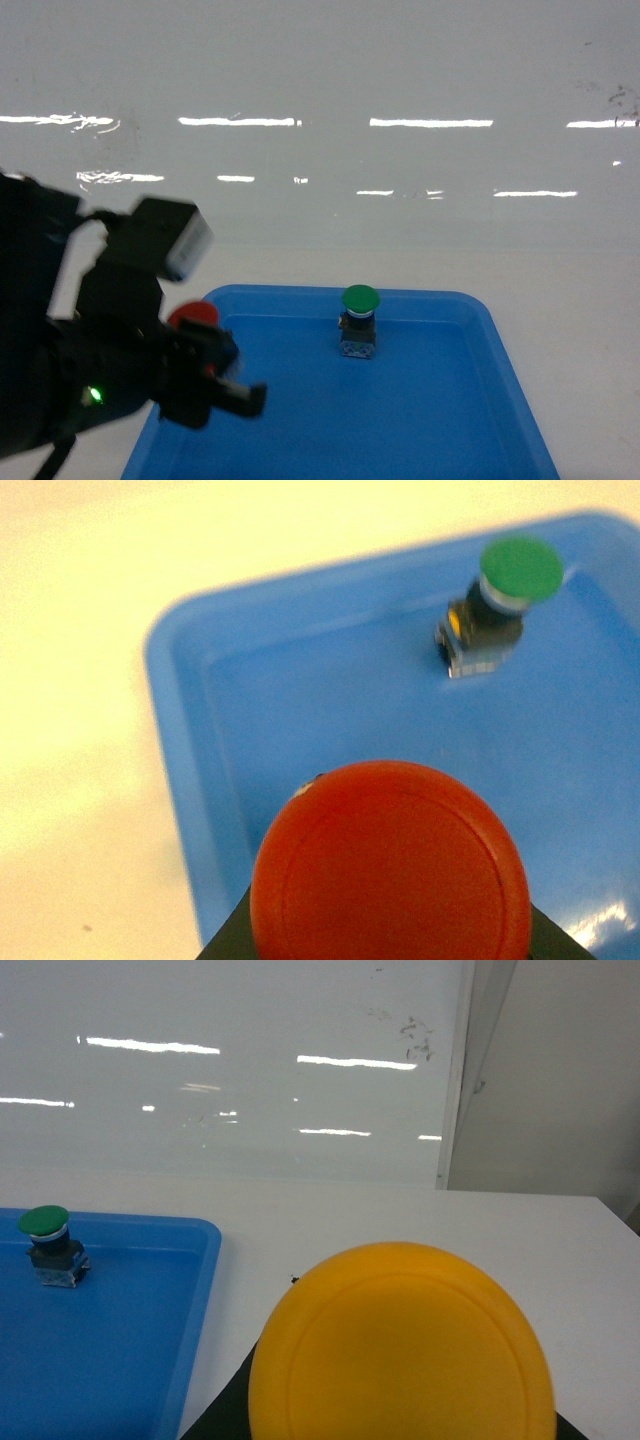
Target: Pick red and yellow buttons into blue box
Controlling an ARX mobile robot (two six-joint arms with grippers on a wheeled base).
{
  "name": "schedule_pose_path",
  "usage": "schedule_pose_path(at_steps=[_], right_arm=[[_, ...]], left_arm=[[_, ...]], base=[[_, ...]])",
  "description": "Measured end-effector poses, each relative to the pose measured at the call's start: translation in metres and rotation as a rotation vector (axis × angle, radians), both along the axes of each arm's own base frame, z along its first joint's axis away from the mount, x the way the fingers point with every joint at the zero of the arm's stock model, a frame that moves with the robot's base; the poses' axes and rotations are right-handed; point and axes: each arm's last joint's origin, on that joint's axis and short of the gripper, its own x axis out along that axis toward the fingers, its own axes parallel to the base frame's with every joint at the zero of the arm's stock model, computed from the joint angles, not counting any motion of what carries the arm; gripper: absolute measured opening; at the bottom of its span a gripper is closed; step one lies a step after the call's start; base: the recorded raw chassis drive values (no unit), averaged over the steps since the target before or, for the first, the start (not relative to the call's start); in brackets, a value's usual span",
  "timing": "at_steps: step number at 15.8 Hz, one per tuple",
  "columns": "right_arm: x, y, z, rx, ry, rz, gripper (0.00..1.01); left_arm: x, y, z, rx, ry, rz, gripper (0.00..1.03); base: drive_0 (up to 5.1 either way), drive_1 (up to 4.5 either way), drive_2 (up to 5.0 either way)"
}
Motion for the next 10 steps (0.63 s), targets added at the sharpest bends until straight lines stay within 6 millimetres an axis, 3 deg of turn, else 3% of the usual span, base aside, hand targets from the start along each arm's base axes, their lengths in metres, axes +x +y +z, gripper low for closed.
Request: schedule_pose_path(at_steps=[3,10], right_arm=[[0.000,0.000,0.000,0.000,0.000,0.000,0.26],[0.000,0.000,0.000,0.000,0.000,0.000,0.26]], left_arm=[[-0.006,0.034,0.038,-0.083,-0.127,0.080,0.24],[-0.063,0.087,0.080,-0.149,-0.305,0.289,0.24]], base=[[0.0,0.00,0.0],[0.0,0.00,0.0]])
